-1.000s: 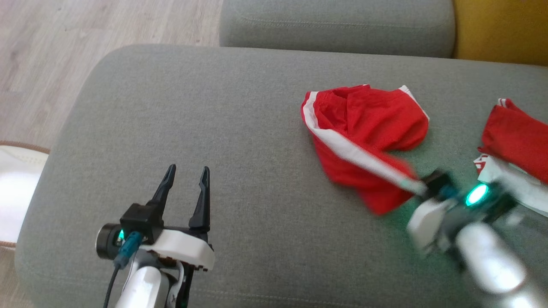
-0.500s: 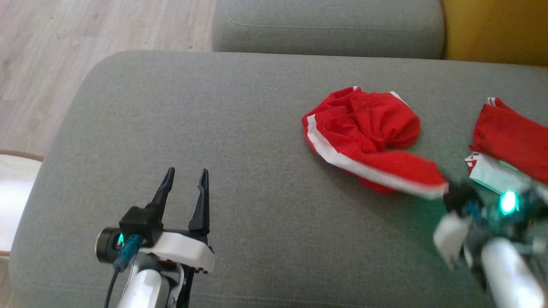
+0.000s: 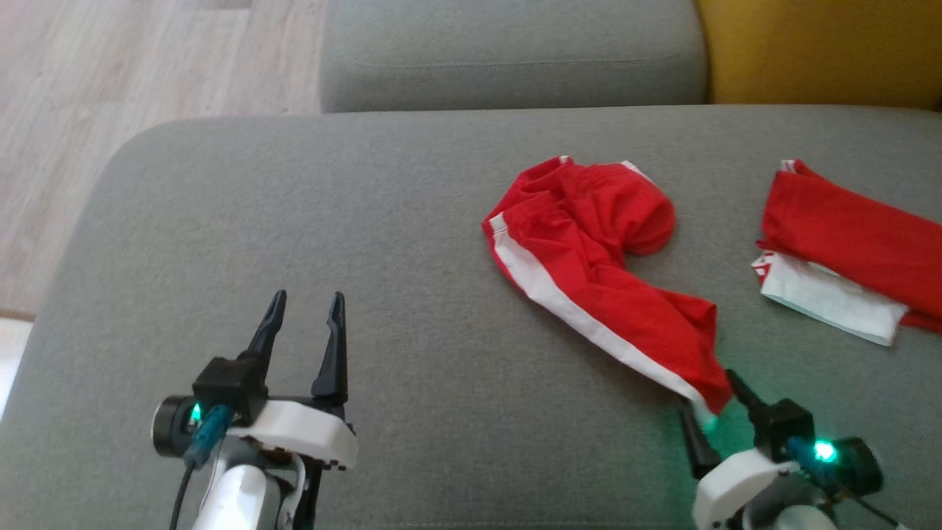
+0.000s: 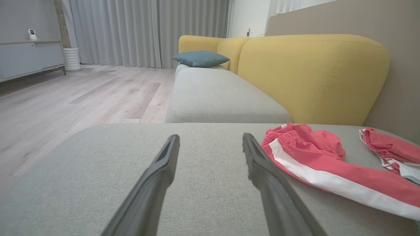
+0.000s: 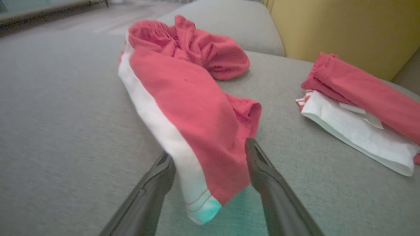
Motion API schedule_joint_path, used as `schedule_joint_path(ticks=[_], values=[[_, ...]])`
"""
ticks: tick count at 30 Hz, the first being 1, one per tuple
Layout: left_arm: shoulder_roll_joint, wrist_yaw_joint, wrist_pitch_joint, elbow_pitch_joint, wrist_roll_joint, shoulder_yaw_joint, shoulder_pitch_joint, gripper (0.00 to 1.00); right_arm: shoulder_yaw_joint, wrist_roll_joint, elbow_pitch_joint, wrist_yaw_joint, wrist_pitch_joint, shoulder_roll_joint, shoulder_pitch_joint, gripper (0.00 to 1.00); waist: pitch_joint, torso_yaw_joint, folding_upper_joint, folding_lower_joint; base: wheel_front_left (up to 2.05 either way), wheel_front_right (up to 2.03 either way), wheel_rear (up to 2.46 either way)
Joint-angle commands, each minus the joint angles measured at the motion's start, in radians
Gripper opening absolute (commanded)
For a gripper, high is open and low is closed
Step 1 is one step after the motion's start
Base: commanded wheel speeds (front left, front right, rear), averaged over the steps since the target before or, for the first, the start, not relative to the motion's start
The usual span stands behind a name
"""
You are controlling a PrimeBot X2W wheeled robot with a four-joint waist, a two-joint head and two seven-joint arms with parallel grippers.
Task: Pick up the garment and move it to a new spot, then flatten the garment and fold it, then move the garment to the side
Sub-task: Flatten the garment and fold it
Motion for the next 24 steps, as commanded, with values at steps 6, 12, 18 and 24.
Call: schedule_joint_path(ticks=[6, 12, 18, 24], values=[[0.002, -0.022, -0.006, -0.032, 0.024, 0.066, -0.028, 1.0, 0.118, 0.163, -0.156, 0.006, -0.085, 0.009, -0.019, 1.0, -0.021, -0.037, -0.0001, 0.0, 0.0, 0.0, 0.0], [0.002, -0.031, -0.006, -0.043, 0.021, 0.086, -0.029, 1.0, 0.18, 0.246, -0.255, 0.006, -0.1, 0.011, -0.007, 1.0, -0.019, -0.047, -0.0001, 0.0, 0.0, 0.0, 0.0], [0.002, -0.059, -0.006, -0.044, 0.003, 0.092, -0.052, 1.0, 0.148, 0.265, -0.28, 0.006, -0.085, 0.011, 0.0, 1.0, 0.008, -0.063, -0.0001, 0.0, 0.0, 0.0, 0.0], [0.025, -0.128, 0.0, 0.05, 0.022, 0.054, -0.171, 1.0, 0.106, 0.259, -0.309, 0.006, -0.074, 0.011, -0.029, 1.0, 0.083, -0.1, -0.0001, 0.0, 0.0, 0.0, 0.0]])
